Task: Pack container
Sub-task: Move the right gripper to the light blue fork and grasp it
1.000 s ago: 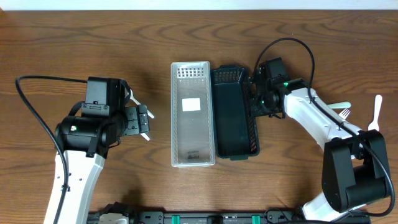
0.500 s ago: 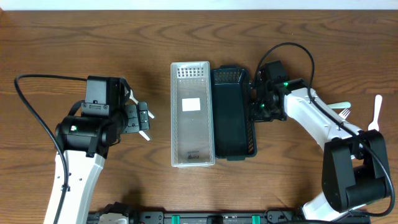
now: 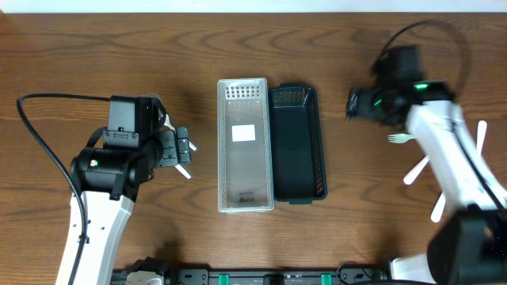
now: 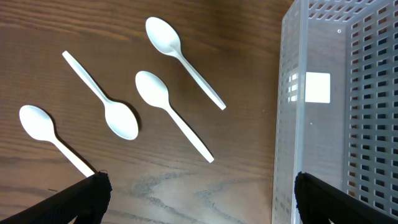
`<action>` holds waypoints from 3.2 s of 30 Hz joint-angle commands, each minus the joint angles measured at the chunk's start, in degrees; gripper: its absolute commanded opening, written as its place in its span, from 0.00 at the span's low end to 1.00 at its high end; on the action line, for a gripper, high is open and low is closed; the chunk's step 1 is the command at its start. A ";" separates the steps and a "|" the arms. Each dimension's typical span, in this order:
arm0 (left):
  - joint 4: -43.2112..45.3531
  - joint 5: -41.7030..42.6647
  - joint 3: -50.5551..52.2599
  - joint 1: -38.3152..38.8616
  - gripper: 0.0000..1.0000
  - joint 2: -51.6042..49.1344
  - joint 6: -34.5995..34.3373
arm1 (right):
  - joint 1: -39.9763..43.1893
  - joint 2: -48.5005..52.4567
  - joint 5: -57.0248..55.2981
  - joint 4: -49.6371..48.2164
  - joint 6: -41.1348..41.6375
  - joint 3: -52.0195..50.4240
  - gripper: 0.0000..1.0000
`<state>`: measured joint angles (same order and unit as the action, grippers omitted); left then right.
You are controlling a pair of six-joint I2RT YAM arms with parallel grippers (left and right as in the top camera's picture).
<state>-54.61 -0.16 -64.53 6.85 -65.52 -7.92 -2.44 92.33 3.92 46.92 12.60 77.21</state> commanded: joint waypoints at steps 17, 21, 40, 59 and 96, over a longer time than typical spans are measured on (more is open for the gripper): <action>0.02 0.13 -0.13 -0.20 0.96 0.02 -0.33 | 14.05 8.41 -15.37 6.27 42.93 3.41 0.99; 0.00 0.13 -0.13 -0.20 0.96 0.02 -0.33 | 14.05 13.79 -13.97 4.48 47.15 3.41 0.99; 0.04 0.13 -0.13 -0.20 0.96 0.02 -0.33 | 15.85 25.24 -9.49 2.58 53.51 3.41 0.98; 0.02 0.13 -0.13 -0.20 0.96 0.02 -0.33 | 16.46 29.16 -7.52 3.67 49.46 3.41 0.46; 0.04 0.13 -0.13 -0.20 0.96 0.02 -0.33 | 16.02 28.81 -6.86 4.70 38.56 3.50 0.01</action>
<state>-54.61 -0.16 -64.53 6.85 -65.52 -7.92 13.72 119.00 -3.16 51.42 55.94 81.43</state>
